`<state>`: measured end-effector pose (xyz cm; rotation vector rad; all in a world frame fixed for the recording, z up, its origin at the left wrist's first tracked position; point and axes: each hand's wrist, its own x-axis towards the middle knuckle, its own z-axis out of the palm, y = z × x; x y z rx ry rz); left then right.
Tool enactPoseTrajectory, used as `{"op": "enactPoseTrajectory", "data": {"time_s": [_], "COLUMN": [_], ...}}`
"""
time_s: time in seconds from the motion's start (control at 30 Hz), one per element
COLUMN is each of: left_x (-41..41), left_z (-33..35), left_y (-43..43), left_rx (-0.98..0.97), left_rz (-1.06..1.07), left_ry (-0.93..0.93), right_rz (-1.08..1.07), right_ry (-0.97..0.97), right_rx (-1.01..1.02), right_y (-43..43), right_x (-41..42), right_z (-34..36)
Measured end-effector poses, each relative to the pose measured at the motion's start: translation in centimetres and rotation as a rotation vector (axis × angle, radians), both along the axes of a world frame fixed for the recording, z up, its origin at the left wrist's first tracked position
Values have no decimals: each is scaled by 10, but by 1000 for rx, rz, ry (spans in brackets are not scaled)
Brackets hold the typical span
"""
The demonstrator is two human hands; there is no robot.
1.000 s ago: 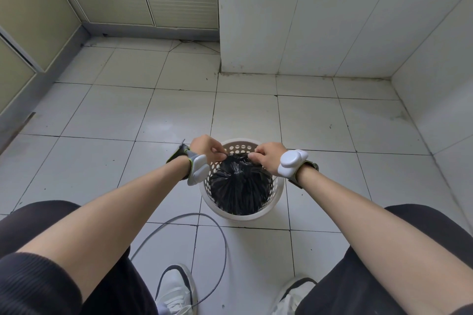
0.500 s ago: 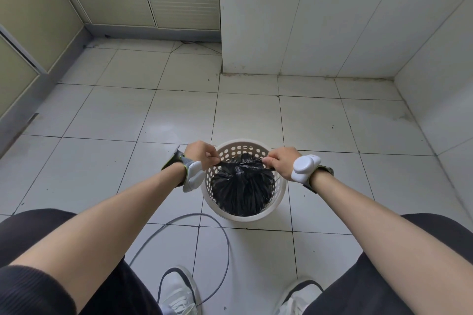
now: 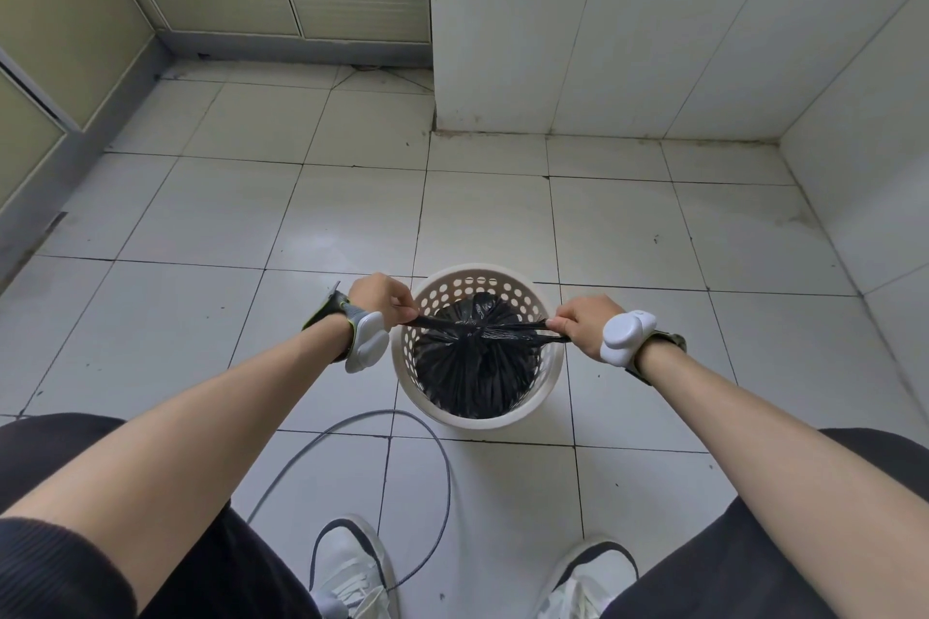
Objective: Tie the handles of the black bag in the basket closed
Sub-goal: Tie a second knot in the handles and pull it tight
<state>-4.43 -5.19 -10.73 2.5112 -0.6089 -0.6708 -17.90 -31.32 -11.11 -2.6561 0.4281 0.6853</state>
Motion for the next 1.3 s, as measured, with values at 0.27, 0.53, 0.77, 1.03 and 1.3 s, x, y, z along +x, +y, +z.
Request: {"op": "enactPoseTrajectory", "data": {"time_s": [0.27,0.53,0.77,1.03,1.3], "left_x": [6,10,11,11,9], "left_z": [-16,-25,-30,-29,-20], "left_y": [7,15,16,22,18], "left_rx": [62,99,156,171,175], "left_rz": [26,59,117,171,124], "left_ry": [2,27,31,51,32], "right_rz": [-7,32,135,148,91], "right_ry": [78,110,91,98,247], "right_rx": [-55,-109,-227,-272,-210], "right_y": [-9,-15,-21,-25,-24], "right_x": [-6,-8,-5,-9,0], "right_z": [-7,-13,-15,-15,0]}}
